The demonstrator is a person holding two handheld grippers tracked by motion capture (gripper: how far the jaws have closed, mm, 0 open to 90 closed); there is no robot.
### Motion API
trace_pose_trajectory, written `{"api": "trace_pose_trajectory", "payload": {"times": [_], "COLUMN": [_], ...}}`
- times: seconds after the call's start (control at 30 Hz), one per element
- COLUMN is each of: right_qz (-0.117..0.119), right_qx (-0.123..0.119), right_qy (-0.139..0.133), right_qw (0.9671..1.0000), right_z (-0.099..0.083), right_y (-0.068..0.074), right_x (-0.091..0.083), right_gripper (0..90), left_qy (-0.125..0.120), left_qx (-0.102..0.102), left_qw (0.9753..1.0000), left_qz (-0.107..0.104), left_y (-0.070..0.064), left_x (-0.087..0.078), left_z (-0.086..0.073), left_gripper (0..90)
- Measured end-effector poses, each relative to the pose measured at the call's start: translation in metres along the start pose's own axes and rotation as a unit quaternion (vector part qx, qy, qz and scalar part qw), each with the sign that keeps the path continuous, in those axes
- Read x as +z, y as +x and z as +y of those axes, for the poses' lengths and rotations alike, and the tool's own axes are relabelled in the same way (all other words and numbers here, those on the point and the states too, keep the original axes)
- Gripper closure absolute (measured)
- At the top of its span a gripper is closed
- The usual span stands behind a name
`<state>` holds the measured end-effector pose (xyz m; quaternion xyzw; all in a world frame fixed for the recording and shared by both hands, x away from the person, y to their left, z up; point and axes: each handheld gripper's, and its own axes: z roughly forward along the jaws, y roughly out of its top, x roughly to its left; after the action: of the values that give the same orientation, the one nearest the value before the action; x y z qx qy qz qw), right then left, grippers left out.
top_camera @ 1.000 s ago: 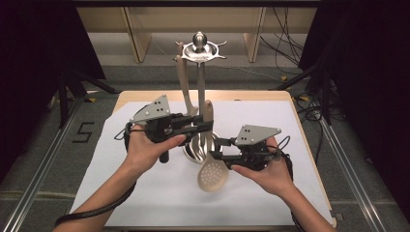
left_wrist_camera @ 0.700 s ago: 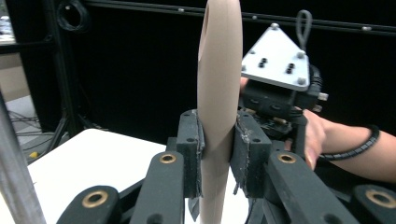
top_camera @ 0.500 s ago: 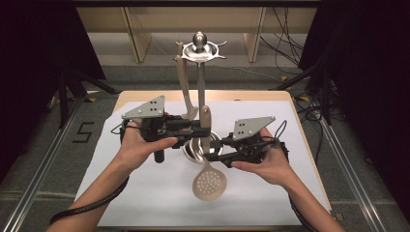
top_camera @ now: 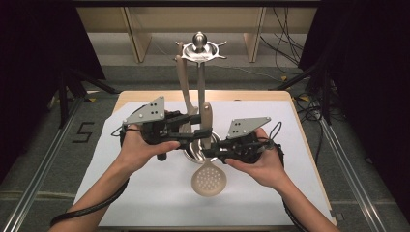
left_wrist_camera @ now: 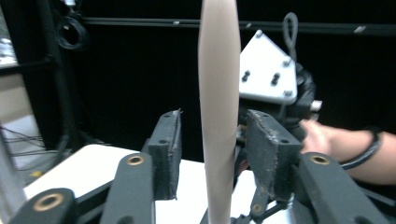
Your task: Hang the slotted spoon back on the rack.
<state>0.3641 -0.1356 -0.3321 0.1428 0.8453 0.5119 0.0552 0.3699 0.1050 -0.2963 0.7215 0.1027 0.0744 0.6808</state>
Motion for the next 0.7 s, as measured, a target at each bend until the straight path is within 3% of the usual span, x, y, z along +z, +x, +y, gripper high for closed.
{"api": "trace_pose_trajectory", "payload": {"times": [0.1,0.23,0.4,0.47,0.5,0.53,0.57,0.6,0.67,0.7], "right_qz": [-0.001,-0.007,-0.011,-0.016,-0.022,-0.030,-0.041,-0.046,-0.062,-0.069], "right_qx": [0.009,0.010,0.003,0.006,-0.009,0.008,0.003,0.019,0.022,0.035], "right_qy": [-0.003,-0.008,-0.005,-0.008,-0.012,-0.012,-0.016,-0.019,-0.020,-0.025], "right_qw": [1.0000,0.9999,0.9999,0.9998,0.9996,0.9995,0.9990,0.9986,0.9976,0.9967], "right_z": [0.001,0.001,0.000,0.000,0.000,-0.002,-0.003,-0.006,-0.011,-0.016], "right_y": [-0.001,0.001,0.003,0.003,0.001,0.003,0.002,0.003,0.000,-0.003], "right_x": [0.000,0.002,0.002,0.001,-0.001,-0.004,-0.006,-0.011,-0.017,-0.023], "right_gripper": [79.3,79.2,78.3,71.6,67.2,64.1,62.1,59.7,56.1,55.7], "left_qy": [0.006,0.007,0.008,0.009,0.010,0.010,0.010,0.010,0.007,0.005], "left_qx": [0.006,0.000,-0.011,-0.007,-0.005,-0.006,-0.006,-0.008,-0.006,-0.005], "left_qw": [1.0000,1.0000,0.9998,0.9998,0.9998,0.9998,0.9999,0.9998,0.9999,0.9999], "left_qz": [-0.001,-0.004,-0.016,-0.016,-0.017,-0.015,-0.013,-0.012,-0.011,-0.009], "left_y": [-0.001,0.001,0.002,0.003,0.004,0.005,0.007,0.008,0.012,0.014], "left_x": [0.001,0.000,0.000,0.000,-0.001,-0.001,-0.001,-0.002,-0.002,-0.002], "left_z": [-0.004,-0.006,-0.006,-0.007,-0.007,-0.007,-0.007,-0.007,-0.006,-0.005], "left_gripper": [55.8,71.8,74.2,74.3,74.4,74.4,74.4,74.4,74.4,74.5]}}
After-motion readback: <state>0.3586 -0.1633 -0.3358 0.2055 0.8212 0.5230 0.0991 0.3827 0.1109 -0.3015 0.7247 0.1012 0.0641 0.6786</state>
